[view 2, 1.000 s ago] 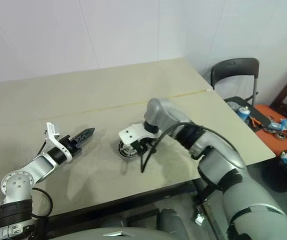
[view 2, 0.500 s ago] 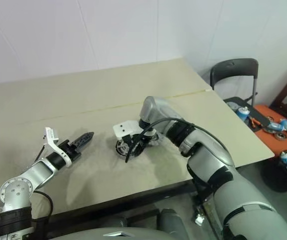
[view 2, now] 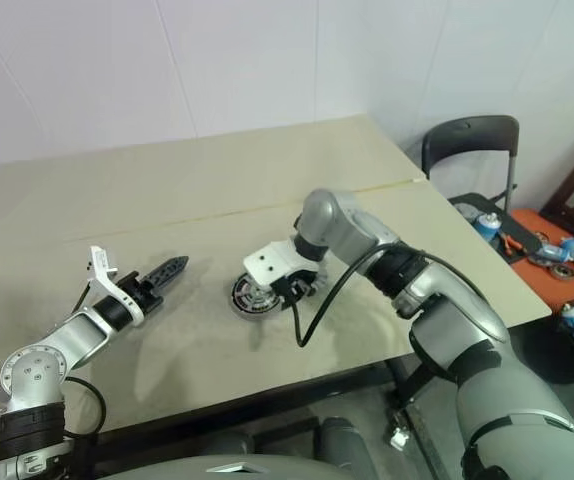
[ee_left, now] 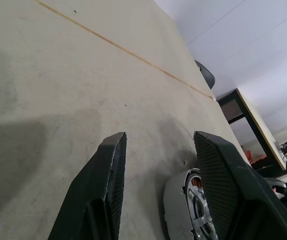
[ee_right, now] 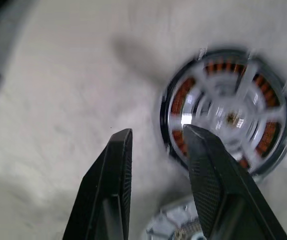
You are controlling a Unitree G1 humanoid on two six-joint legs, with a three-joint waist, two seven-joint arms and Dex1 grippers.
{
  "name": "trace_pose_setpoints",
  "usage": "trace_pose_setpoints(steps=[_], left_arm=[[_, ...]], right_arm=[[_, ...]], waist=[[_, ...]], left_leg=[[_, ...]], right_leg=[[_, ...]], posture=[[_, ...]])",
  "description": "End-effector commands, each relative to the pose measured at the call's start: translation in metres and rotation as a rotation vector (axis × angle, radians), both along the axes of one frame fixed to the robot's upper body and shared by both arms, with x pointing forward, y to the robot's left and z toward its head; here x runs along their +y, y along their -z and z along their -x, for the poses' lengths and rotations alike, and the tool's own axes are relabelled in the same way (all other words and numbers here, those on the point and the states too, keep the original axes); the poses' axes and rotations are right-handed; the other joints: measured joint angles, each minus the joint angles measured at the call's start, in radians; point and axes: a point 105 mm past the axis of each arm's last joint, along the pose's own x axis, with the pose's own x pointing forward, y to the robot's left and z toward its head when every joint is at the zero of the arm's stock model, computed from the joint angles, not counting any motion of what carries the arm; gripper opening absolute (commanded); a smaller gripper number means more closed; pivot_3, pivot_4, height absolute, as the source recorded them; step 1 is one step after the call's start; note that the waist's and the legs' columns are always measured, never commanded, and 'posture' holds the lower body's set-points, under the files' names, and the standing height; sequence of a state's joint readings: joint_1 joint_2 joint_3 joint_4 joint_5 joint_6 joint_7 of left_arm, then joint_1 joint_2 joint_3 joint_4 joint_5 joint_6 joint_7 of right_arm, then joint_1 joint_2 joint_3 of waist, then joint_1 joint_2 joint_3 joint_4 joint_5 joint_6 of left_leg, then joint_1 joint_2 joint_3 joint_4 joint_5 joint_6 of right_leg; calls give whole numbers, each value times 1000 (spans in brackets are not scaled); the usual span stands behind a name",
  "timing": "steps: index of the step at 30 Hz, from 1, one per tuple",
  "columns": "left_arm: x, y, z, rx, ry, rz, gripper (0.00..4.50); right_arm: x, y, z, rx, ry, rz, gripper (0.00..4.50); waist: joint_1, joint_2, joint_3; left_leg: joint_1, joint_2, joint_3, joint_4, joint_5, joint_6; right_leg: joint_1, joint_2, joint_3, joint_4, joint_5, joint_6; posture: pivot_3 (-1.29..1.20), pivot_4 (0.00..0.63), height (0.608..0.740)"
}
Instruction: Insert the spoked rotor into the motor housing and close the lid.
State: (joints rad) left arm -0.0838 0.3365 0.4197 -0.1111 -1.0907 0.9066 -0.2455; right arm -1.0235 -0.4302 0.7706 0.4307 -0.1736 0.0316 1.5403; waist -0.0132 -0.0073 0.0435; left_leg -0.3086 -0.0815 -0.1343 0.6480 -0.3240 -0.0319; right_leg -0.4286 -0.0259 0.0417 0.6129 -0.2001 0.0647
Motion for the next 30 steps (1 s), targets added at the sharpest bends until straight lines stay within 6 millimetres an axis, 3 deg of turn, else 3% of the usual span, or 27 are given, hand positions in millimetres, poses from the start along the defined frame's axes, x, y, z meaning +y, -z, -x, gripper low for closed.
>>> trace_pose_setpoints(steps=[1,10,17,22,30], left_arm=[[2,-12,0,-49,2,-4,2277],[-1,-9,5,-43,-7,-9,2277],[-2,-7,7,-40,-12,-9,2277],[-3,-8,7,-43,-13,-4,2277],[-2,-10,4,-45,-13,-3,2277]], right_arm=[[4,-2,-4,-58,-36,-21,1689],[8,8,-6,-68,-47,-16,1689],[-2,19,-7,-88,-76,54,1689],[3,18,-7,-77,-65,24,530],[11,10,-18,-111,8,33,530]], waist=[[-2,0,0],[0,0,0],[-1,0,0],[0,0,0],[-4,0,0]], left_leg=[[0,0,0,0,0,0],[0,0,0,0,0,0],[3,0,0,0,0,0],[4,0,0,0,0,0],[4,0,0,0,0,-1]], right_leg=[[0,0,0,0,0,0],[0,0,0,0,1,-1],[2,0,0,0,-1,1],[4,0,0,0,-1,2],[4,1,0,1,-1,2]], posture=[[0,0,740],[0,0,740],[0,0,740],[0,0,740],[0,0,740]])
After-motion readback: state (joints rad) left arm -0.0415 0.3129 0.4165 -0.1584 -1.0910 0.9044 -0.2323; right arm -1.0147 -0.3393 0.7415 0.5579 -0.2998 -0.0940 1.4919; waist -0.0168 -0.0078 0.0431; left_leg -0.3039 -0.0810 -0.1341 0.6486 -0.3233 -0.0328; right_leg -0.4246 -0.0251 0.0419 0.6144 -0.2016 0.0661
